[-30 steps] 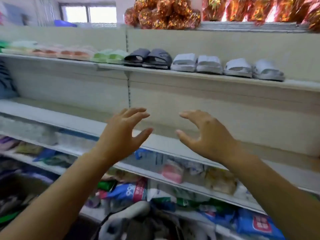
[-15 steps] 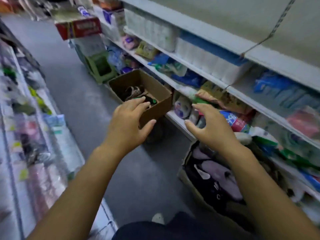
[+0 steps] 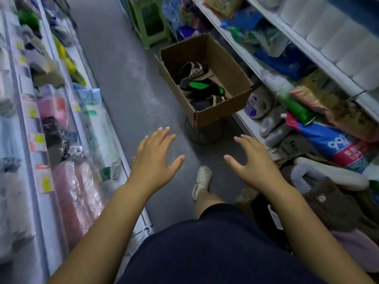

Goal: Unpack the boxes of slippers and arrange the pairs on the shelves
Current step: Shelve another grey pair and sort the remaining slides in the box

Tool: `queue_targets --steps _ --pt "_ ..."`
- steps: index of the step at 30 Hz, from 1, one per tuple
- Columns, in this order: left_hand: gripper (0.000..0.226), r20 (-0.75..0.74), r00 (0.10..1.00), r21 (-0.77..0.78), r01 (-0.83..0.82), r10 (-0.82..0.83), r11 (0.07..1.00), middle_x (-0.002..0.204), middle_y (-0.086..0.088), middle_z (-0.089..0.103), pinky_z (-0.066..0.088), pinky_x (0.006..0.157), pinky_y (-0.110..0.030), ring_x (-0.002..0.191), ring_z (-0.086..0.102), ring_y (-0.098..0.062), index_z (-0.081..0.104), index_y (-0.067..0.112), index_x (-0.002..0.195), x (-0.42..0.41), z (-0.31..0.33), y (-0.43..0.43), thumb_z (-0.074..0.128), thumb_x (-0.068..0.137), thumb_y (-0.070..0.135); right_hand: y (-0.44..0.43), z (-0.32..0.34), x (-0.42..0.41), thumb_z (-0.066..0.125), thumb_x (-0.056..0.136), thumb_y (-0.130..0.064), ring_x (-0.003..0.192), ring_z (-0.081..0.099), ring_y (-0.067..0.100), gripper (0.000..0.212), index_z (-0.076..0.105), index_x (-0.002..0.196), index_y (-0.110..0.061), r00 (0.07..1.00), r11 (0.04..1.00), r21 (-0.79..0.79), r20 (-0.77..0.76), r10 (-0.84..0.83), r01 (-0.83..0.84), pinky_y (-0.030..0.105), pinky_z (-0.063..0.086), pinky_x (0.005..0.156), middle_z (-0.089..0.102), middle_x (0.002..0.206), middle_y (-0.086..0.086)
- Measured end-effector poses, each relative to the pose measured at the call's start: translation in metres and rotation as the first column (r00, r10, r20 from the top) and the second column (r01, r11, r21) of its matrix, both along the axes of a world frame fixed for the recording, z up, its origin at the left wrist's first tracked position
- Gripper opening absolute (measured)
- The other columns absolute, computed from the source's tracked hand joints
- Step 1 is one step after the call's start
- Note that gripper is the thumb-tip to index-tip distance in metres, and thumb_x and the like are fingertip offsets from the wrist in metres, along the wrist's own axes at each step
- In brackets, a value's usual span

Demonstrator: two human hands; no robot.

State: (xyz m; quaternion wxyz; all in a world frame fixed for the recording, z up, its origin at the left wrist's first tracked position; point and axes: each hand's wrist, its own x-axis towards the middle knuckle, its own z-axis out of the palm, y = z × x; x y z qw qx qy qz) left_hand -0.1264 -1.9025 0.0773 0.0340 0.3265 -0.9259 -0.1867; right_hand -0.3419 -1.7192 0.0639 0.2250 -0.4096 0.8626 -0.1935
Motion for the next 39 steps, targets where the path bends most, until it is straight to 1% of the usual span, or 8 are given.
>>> queue_targets --steps 7,14,21,27,32,35,37,39 --pt "0.067 0.098 0.995 0.004 -0.031 0.03 1.0 0.166 -0.002 0.025 0.014 0.125 -0.045 0.155 0.018 -0.022 0.041 0.019 0.153 -0.087 0.006 -0.125 0.057 0.097 0.051 -0.091 -0.015 -0.084 0.059 0.091 -0.058 0.146 0.029 0.018 0.07 0.042 0.149 -0.023 0.993 0.998 0.057 0.111 -0.044 0.038 0.034 0.031 0.114 0.036 0.157 -0.001" --pt "0.067 0.119 0.993 0.028 -0.02 0.017 0.999 0.166 -0.002 0.025 0.013 0.124 -0.046 0.155 0.018 -0.021 0.039 0.02 0.153 -0.151 0.002 -0.224 0.056 0.097 0.052 -0.182 -0.012 -0.149 0.067 0.091 -0.047 0.137 0.041 0.022 0.064 0.05 0.143 -0.014 0.996 0.996 0.074 0.077 -0.049 0.043 0.025 0.031 0.105 0.048 0.147 0.005" --pt "0.069 0.18 0.974 0.142 0.112 -0.137 0.983 0.166 -0.002 0.027 0.013 0.125 -0.046 0.154 0.018 -0.02 0.039 0.022 0.154 -0.212 -0.026 -0.337 0.055 0.095 0.055 -0.263 -0.034 -0.175 0.066 0.091 -0.049 0.141 0.035 0.022 0.068 0.046 0.147 -0.016 0.959 0.966 0.146 0.154 -0.236 0.214 0.032 0.032 0.112 0.042 0.151 0.004" --pt "0.067 0.292 0.865 0.283 0.328 -0.407 0.901 0.165 -0.003 0.028 0.034 0.118 -0.045 0.149 0.03 -0.025 0.039 0.02 0.153 -0.294 -0.042 -0.457 0.053 0.098 0.055 -0.334 -0.053 -0.18 0.07 0.089 -0.046 0.135 0.046 0.024 0.062 0.051 0.142 -0.019 0.714 0.791 0.291 0.341 -0.611 0.538 0.025 0.035 0.099 0.048 0.148 0.006" --pt "0.06 0.437 0.68 0.28 0.519 -0.589 0.807 0.157 -0.014 0.04 0.045 0.108 -0.043 0.138 0.044 -0.033 0.044 0.01 0.148 -0.361 -0.085 -0.509 0.055 0.099 0.044 -0.372 -0.08 -0.186 0.066 0.092 -0.048 0.13 0.05 0.025 0.055 0.052 0.137 -0.02 0.531 0.673 0.373 0.418 -0.737 0.639 0.028 0.039 0.094 0.055 0.14 0.004" --pt "0.053 0.482 0.65 0.398 0.434 -0.587 0.808 0.138 -0.012 0.055 0.049 0.089 -0.038 0.116 0.056 -0.03 0.05 0.01 0.139 -0.396 -0.12 -0.513 0.055 0.1 0.046 -0.381 -0.105 -0.193 0.07 0.092 -0.037 0.12 0.057 0.022 0.031 0.057 0.117 -0.023 0.442 0.611 0.359 0.451 -0.775 0.705 0.027 0.04 0.088 0.059 0.115 -0.002" --pt "0.051 0.501 0.684 0.448 0.318 -0.53 0.835 0.127 -0.014 0.062 0.049 0.082 -0.037 0.107 0.059 -0.03 0.054 0.008 0.13 -0.419 -0.145 -0.509 0.054 0.1 0.049 -0.385 -0.125 -0.205 0.072 0.091 -0.034 0.12 0.057 0.022 0.039 0.059 0.123 -0.016 0.397 0.582 0.371 0.466 -0.791 0.724 0.029 0.043 0.092 0.061 0.118 -0.002" --pt "0.058 0.498 0.762 0.544 0.098 -0.415 0.833 0.128 -0.017 0.062 0.049 0.094 -0.04 0.115 0.059 -0.034 0.054 0.003 0.133 -0.444 -0.171 -0.501 0.054 0.1 0.05 -0.388 -0.148 -0.223 0.071 0.09 -0.041 0.126 0.054 0.023 0.059 0.052 0.138 -0.012 0.342 0.562 0.4 0.499 -0.796 0.724 0.037 0.045 0.104 0.059 0.135 0.004"
